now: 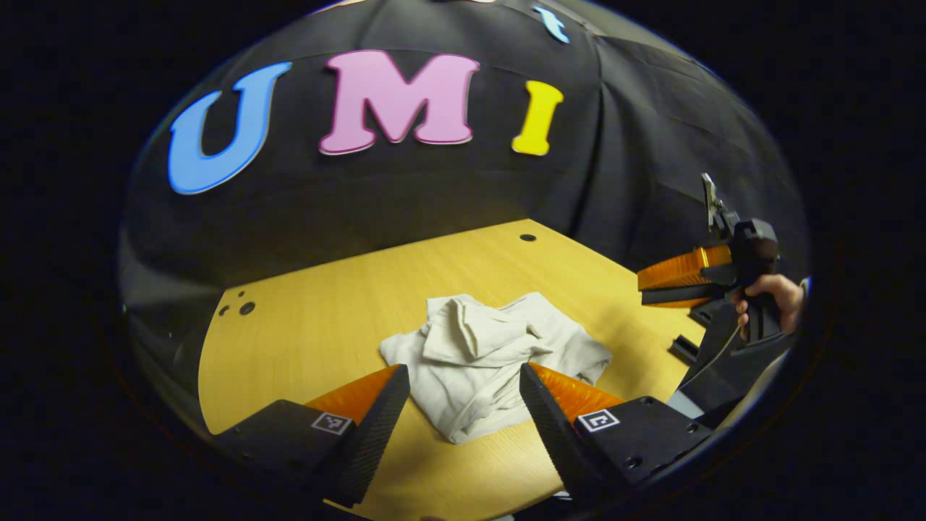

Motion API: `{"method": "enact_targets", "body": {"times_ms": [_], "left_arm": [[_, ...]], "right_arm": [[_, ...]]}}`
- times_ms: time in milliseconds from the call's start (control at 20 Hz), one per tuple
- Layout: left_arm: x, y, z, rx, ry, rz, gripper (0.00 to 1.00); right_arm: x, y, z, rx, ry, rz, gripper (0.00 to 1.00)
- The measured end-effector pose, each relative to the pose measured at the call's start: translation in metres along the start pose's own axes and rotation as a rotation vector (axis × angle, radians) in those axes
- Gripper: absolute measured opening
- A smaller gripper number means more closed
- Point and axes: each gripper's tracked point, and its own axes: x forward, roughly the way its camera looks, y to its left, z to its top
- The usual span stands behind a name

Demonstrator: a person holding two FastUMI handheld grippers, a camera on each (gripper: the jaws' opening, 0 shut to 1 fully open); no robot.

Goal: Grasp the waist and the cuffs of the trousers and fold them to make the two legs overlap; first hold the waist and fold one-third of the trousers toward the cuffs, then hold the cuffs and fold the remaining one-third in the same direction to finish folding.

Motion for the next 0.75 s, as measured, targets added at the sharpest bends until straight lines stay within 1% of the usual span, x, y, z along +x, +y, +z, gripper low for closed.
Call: {"method": "enact_targets", "body": {"times_ms": [150, 200, 250, 400, 450, 600, 700, 750], "left_arm": [[-0.032, 0.023, -0.003, -0.19, -0.021, 0.052, 0.99], [-0.042, 0.029, -0.005, -0.244, -0.031, 0.06, 0.96], [-0.052, 0.037, -0.008, -0.286, -0.04, 0.073, 0.96], [-0.07, 0.055, -0.022, -0.331, -0.044, 0.118, 0.96], [-0.076, 0.059, -0.024, -0.344, -0.046, 0.122, 0.96], [-0.084, 0.063, -0.027, -0.376, -0.061, 0.104, 0.96], [-0.086, 0.065, -0.034, -0.378, -0.054, 0.099, 0.96], [-0.087, 0.066, -0.038, -0.375, -0.05, 0.097, 0.96]], "right_arm": [[0.011, 0.018, -0.006, -0.014, 0.047, 0.012, 0.51], [0.013, 0.024, -0.008, -0.018, 0.06, 0.016, 0.51], [0.017, 0.029, -0.009, -0.023, 0.068, 0.02, 0.51], [0.027, 0.045, -0.013, -0.01, 0.067, 0.032, 0.5], [0.027, 0.049, -0.014, -0.009, 0.063, 0.033, 0.51], [0.027, 0.052, -0.022, -0.025, 0.049, 0.026, 0.51], [0.025, 0.049, -0.027, -0.022, 0.046, 0.013, 0.51], [0.023, 0.05, -0.029, -0.021, 0.042, 0.009, 0.4]]}}
